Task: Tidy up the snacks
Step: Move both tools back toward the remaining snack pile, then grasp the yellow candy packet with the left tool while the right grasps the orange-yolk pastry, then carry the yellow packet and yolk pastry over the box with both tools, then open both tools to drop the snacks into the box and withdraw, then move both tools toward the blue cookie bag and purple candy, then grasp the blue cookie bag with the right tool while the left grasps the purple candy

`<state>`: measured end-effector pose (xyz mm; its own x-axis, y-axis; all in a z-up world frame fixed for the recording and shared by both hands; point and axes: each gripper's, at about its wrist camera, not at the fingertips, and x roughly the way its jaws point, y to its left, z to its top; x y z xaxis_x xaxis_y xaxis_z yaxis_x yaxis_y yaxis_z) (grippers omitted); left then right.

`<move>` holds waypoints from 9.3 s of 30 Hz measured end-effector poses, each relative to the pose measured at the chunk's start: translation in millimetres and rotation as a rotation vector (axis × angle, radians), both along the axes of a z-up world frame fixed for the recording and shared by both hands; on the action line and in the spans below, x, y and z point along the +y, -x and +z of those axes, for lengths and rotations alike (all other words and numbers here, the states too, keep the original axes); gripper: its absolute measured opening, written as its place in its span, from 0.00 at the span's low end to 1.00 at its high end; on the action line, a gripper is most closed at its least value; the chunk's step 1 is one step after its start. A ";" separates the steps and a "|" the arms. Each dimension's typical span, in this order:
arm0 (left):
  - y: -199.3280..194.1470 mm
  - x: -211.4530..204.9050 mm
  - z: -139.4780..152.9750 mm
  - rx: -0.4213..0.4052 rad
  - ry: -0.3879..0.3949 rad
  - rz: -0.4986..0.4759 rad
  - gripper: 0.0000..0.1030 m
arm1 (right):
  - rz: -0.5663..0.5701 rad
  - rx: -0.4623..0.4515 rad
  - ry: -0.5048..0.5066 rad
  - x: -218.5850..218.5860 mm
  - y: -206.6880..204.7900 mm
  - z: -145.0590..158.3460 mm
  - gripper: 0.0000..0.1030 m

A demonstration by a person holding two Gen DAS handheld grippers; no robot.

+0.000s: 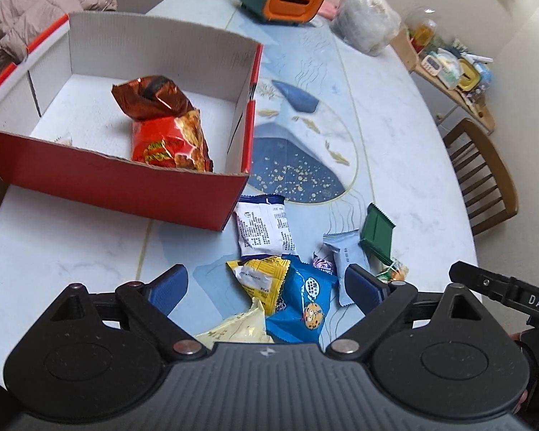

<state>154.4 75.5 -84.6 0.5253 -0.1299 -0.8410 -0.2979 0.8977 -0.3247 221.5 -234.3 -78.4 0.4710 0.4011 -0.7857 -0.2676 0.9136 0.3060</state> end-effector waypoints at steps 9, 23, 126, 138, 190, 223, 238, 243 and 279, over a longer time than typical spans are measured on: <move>-19.7 -16.0 -27.9 0.084 -0.057 0.048 0.92 | 0.028 0.111 0.004 -7.8 -30.5 -51.0 0.90; -47.1 -26.8 -66.2 0.204 -0.083 0.101 0.78 | 0.171 0.191 -0.024 7.9 -50.1 -83.4 0.79; -83.9 232.0 -14.7 0.081 -0.192 -0.003 0.40 | 0.482 0.019 0.140 354.1 -16.7 -13.4 0.53; -83.5 216.2 -17.4 0.075 -0.243 -0.061 0.44 | 0.476 0.045 0.115 356.7 -20.4 -15.9 0.59; -14.1 36.3 42.1 -0.114 -0.117 -0.170 0.90 | 0.181 -0.082 -0.073 93.5 -4.0 44.6 1.00; -3.4 19.9 -18.0 -0.010 -0.208 -0.212 0.90 | 0.119 0.195 0.053 127.7 14.4 -85.4 0.68; -20.1 -28.5 -25.7 -0.012 -0.222 -0.351 0.90 | 0.179 0.187 0.084 102.1 23.7 -80.8 0.42; -32.5 -58.0 -33.4 -0.019 -0.228 -0.481 0.90 | 0.176 0.194 0.065 70.2 29.8 -75.9 0.41; -85.5 -106.9 -82.6 0.083 -0.243 -0.572 0.18 | 0.054 0.174 0.011 9.6 35.7 -81.6 0.41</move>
<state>239.8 -31.4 -167.2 0.3611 -0.1708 -0.9168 0.2360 0.9678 -0.0873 185.8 -224.8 -160.0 0.3059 0.4131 -0.8578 -0.2601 0.9030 0.3421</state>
